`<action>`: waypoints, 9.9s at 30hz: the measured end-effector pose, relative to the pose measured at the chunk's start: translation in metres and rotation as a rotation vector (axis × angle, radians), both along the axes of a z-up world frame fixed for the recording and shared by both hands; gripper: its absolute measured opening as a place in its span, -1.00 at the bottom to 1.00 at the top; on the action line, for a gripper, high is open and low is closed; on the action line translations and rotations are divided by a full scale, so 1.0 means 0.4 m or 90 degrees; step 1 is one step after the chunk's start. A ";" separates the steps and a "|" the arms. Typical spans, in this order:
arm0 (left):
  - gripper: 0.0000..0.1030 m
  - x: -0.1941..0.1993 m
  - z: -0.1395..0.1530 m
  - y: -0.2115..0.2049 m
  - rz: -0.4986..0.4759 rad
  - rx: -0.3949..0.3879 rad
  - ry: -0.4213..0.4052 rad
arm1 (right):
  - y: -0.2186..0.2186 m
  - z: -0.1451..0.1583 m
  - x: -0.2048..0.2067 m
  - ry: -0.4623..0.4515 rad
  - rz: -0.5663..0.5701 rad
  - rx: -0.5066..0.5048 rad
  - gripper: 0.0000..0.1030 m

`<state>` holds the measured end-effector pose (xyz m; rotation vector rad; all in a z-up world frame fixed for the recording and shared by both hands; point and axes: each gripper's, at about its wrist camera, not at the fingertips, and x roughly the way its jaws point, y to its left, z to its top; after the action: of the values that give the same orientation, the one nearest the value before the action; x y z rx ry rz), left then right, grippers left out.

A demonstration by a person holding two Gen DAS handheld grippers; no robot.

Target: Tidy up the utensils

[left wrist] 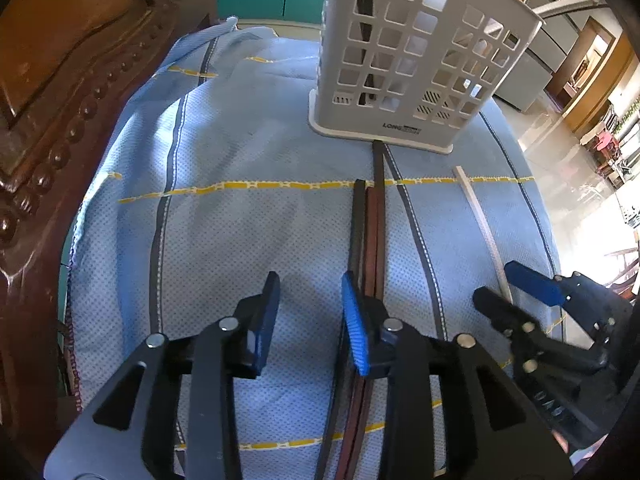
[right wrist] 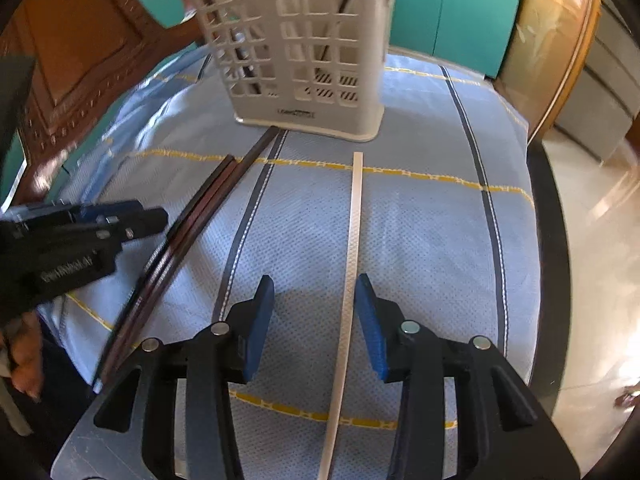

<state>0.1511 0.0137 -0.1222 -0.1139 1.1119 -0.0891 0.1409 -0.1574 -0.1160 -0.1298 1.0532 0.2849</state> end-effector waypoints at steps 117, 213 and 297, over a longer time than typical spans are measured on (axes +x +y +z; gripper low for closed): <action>-0.87 0.079 0.565 -0.031 0.045 -0.036 -0.527 | -0.109 0.568 0.097 -0.475 -0.099 0.253 -0.88; 0.70 -0.166 0.304 0.036 0.074 0.125 -0.450 | -0.046 0.028 0.024 0.017 -0.078 0.135 -0.87; 0.08 0.057 -0.053 -0.186 -0.062 0.071 -0.064 | -0.090 -0.003 0.046 0.012 -0.066 0.016 -0.86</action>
<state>0.1738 -0.0608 -0.1435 0.0439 1.0189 -0.1193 0.1594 -0.1933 -0.1173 -0.0496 1.0713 0.2058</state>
